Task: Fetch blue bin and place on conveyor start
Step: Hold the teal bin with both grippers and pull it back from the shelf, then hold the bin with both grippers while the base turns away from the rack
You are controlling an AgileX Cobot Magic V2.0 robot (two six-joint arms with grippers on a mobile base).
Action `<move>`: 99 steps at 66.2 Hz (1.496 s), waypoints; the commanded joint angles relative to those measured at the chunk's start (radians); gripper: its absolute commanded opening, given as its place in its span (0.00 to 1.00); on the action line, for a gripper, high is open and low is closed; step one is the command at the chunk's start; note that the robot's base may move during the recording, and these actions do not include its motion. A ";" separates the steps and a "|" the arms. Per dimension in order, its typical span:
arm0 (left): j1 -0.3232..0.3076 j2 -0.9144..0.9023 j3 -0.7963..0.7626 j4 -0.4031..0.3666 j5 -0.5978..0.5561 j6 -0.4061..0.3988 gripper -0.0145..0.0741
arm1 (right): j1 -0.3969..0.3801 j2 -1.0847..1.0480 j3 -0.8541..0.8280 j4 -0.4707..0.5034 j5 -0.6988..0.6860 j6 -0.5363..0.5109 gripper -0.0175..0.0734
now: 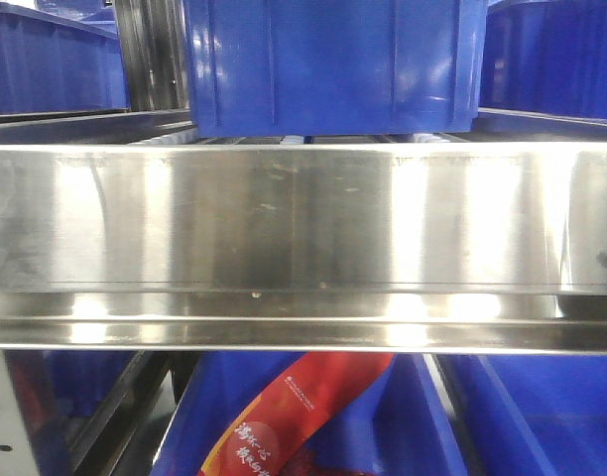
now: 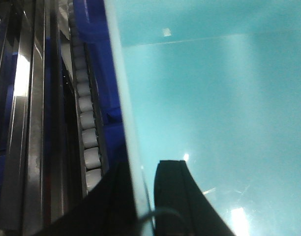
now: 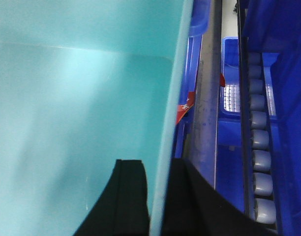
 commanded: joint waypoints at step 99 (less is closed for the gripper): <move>-0.005 -0.024 -0.010 0.011 -0.040 0.014 0.04 | -0.004 -0.004 -0.004 -0.024 -0.031 -0.016 0.02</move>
